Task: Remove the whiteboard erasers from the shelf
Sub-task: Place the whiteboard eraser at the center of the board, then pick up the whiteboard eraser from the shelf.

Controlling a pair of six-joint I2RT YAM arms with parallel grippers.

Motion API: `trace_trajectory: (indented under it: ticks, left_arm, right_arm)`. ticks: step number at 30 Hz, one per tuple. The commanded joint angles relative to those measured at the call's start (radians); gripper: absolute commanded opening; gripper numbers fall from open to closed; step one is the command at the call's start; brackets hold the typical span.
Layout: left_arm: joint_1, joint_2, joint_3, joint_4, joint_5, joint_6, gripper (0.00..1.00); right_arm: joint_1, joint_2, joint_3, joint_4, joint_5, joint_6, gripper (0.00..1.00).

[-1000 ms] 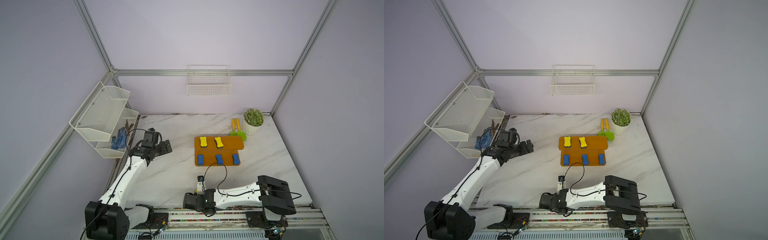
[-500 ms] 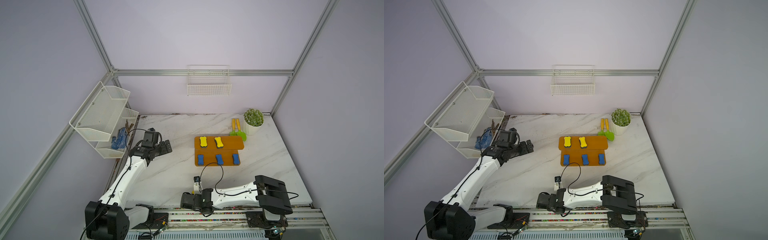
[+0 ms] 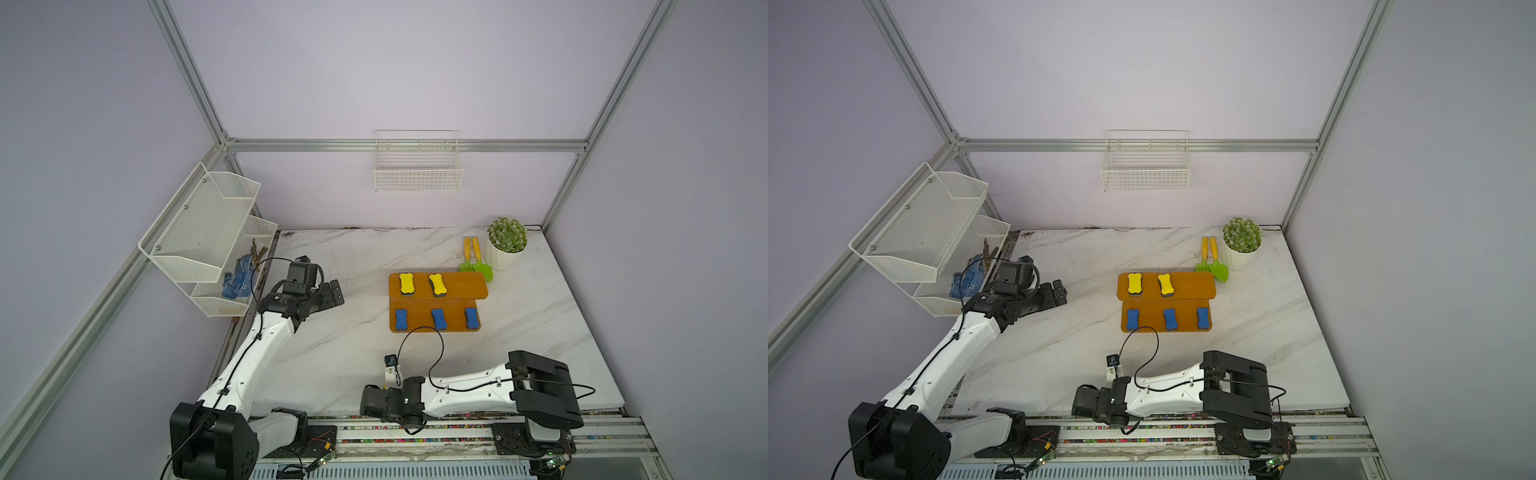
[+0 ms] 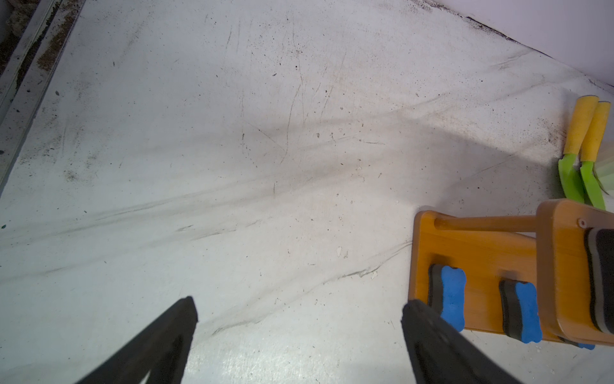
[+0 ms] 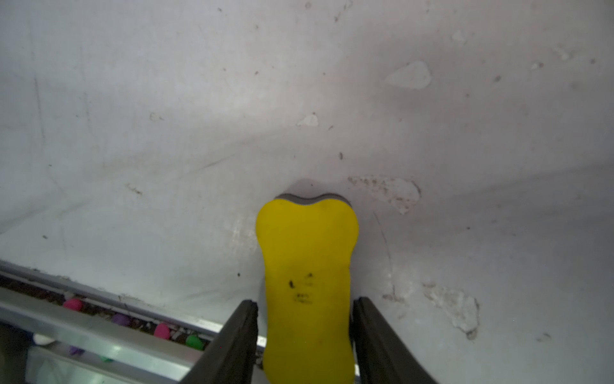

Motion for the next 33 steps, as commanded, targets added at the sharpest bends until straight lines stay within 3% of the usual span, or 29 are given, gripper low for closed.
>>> trace_trajectory:
  ticks: [1,13,20,24,33]
  left_arm:
    - [0.003,-0.009,0.004,0.018,-0.009,0.014,1.0]
    - [0.003,-0.013,0.011,0.021,0.021,0.041,0.99]
    - [-0.049,-0.005,0.043,0.029,0.062,0.028,0.98]
    - [-0.061,0.033,0.091,0.018,0.101,0.018,0.97]
    - [-0.061,0.117,0.182,0.008,0.19,0.068,0.98]
  right_arm:
    - [0.0,0.012,0.032,-0.016,-0.001,-0.024,0.51]
    - [-0.016,-0.046,0.038,-0.087,0.042,-0.033,0.53]
    - [-0.102,-0.222,0.106,-0.172,0.175,-0.229,0.53]
    - [-0.216,-0.292,0.158,-0.171,0.174,-0.4,0.52]
    - [-0.59,-0.305,0.296,-0.168,0.102,-0.811,0.47]
